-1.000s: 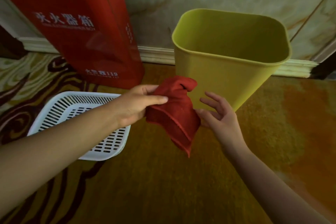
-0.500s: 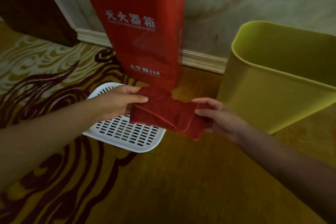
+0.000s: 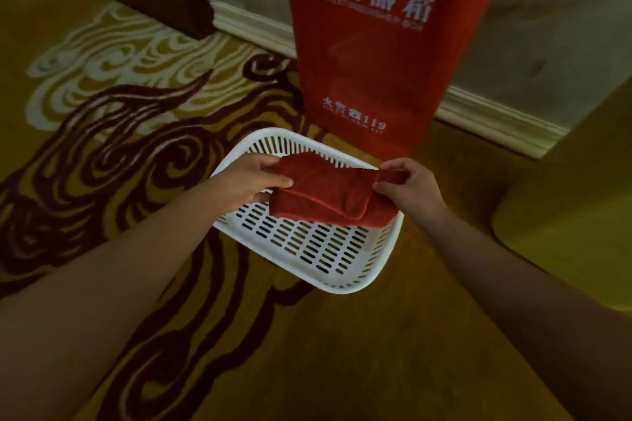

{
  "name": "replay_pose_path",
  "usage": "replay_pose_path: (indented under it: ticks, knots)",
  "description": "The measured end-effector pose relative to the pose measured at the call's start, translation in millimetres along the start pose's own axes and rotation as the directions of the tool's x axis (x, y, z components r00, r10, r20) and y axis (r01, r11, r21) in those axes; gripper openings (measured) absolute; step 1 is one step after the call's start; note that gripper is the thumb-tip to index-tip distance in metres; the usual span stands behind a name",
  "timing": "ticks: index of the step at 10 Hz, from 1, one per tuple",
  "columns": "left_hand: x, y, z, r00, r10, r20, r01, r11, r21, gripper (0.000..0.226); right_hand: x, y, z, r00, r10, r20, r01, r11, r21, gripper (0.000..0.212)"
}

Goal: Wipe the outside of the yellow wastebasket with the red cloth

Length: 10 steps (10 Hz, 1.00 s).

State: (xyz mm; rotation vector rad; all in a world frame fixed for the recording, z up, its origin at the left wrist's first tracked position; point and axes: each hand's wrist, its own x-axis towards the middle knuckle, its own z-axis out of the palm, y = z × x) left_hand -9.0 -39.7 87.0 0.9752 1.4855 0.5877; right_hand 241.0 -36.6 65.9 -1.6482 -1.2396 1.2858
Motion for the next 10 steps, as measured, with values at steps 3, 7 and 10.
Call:
replay_pose_path:
  ticks: [3, 7, 10]
  knots:
    - [32.7, -68.2, -28.3, 0.987, -0.156, -0.05, 0.156, 0.988, -0.005, 0.047, 20.0, 47.8, 53.0, 0.975, 0.161, 0.155, -0.159, 0.987, -0.02, 0.049]
    - [50.7, -82.1, -31.4, 0.961, -0.248, -0.123, 0.249, 0.968, -0.007, 0.034, 44.2, 66.2, 62.4, 0.85, 0.428, 0.307, -0.488, 0.859, 0.154, 0.044]
    - [3.3, -42.8, -29.9, 0.888, -0.458, -0.043, 0.427, 0.855, -0.294, 0.028, 18.3, 18.6, 30.5, 0.79, 0.555, 0.261, -0.586, 0.809, 0.054, 0.034]
